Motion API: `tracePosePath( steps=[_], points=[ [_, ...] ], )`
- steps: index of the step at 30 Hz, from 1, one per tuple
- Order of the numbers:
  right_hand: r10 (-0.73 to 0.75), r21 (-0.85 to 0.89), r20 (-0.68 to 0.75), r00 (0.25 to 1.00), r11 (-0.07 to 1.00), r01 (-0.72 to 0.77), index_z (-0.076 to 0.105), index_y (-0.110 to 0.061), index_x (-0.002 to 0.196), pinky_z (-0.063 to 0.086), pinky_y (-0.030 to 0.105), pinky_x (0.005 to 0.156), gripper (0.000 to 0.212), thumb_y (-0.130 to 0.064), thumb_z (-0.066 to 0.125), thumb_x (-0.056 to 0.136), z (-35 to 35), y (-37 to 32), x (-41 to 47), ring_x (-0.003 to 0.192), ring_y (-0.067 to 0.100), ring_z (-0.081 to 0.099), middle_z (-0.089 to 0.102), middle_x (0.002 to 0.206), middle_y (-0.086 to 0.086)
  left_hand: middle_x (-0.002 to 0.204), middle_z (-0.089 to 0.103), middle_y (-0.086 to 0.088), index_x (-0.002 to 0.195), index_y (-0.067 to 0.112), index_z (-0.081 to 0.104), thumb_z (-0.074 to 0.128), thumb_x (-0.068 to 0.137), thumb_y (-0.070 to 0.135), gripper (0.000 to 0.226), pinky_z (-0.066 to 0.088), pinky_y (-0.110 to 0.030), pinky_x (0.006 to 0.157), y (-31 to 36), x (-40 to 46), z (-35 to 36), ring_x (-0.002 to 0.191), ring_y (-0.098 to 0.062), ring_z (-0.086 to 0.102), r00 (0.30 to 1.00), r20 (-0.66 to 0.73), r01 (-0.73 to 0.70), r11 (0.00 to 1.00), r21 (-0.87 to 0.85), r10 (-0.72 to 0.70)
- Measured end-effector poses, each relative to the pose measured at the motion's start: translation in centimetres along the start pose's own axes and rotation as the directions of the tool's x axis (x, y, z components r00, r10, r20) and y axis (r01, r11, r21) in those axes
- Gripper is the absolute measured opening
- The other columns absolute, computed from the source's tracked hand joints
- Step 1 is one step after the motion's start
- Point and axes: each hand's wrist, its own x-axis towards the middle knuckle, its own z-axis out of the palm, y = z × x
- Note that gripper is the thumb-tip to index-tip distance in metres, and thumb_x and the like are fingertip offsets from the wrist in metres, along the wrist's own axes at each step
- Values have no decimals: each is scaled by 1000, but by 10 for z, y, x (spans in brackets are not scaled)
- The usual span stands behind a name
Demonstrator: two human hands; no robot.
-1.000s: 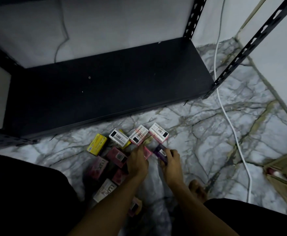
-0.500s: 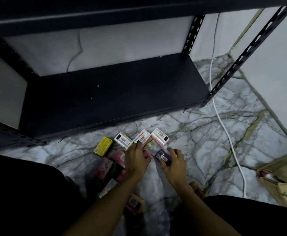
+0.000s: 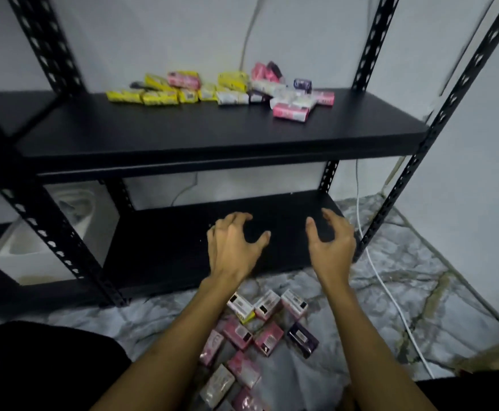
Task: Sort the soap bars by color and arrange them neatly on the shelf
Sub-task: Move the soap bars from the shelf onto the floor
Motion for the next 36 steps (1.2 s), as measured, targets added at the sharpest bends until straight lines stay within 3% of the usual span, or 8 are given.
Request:
tracePosePath(
  steps=[4, 7, 15, 23, 27, 30, 33, 36],
  points=[
    [-211, 32, 38, 977, 977, 210, 65, -14, 122, 46, 47, 99, 37, -34, 68, 91, 3, -72, 38, 111, 18, 56, 62, 115, -4, 127, 64, 6, 122, 23, 65, 69, 83, 54, 49, 38, -37, 99, 20, 45, -69, 118, -20, 54, 988, -109, -111, 994, 4, 111],
    [-289, -8, 184, 940, 955, 295, 64, -14, 126, 43, 43, 103, 38, -29, 67, 91, 16, -111, 65, 117, 19, 51, 61, 122, -1, 128, 63, 4, 122, 23, 65, 66, 85, 57, 50, 39, -38, 100, 19, 83, -107, 119, -22, 54, 980, -145, -128, 989, 74, 138],
    [-240, -247, 625, 743, 842, 480, 57, -19, 135, 34, 44, 107, 45, -45, 51, 99, 86, -163, 118, 129, 26, 46, 57, 137, 3, 135, 60, -1, 130, 29, 60, 58, 83, 70, 62, 40, -45, 101, -30, 160, -158, 128, -27, 47, 999, 9, 38, 963, 265, -42],
    [-123, -273, 750, 650, 838, 473, 58, -27, 133, 37, 49, 107, 42, -49, 51, 97, 158, -183, 162, 132, 27, 44, 54, 141, -1, 133, 57, -5, 122, 34, 64, 51, 90, 68, 49, 38, -50, 102, -81, 227, -170, 126, -30, 46, 983, 104, 105, 935, 340, -148],
    [-168, -289, 734, 658, 799, 527, 59, -26, 118, 37, 51, 102, 31, -42, 48, 94, 200, -186, 177, 123, 25, 41, 50, 127, 1, 151, 39, -7, 145, 31, 43, 55, 84, 73, 75, 28, -56, 110, -100, 262, -158, 139, -32, 32, 979, 88, 144, 925, 353, -186],
    [-256, -260, 719, 646, 763, 592, 58, -21, 111, 36, 48, 96, 24, -34, 48, 93, 226, -189, 187, 119, 24, 41, 50, 119, 1, 161, 25, -4, 152, 36, 30, 53, 80, 78, 86, 22, -58, 115, -112, 284, -151, 146, -32, 21, 993, 63, 75, 929, 362, -104],
    [-338, -191, 720, 606, 743, 641, 55, -19, 129, 37, 46, 104, 38, -28, 49, 92, 250, -188, 201, 127, 24, 38, 50, 135, 1, 165, 16, -3, 155, 37, 23, 48, 82, 79, 87, 14, -56, 120, -121, 303, -145, 151, -27, 12, 997, 71, -11, 918, 397, -19],
    [-369, -134, 727, 579, 751, 647, 38, -18, 149, 29, 45, 116, 58, -22, 49, 92, 267, -189, 211, 143, 21, 25, 36, 155, 1, 167, 10, -2, 157, 36, 19, 44, 84, 79, 88, 9, -54, 121, -125, 313, -140, 153, -23, 7, 991, 130, -25, 922, 385, -28]
  ],
)
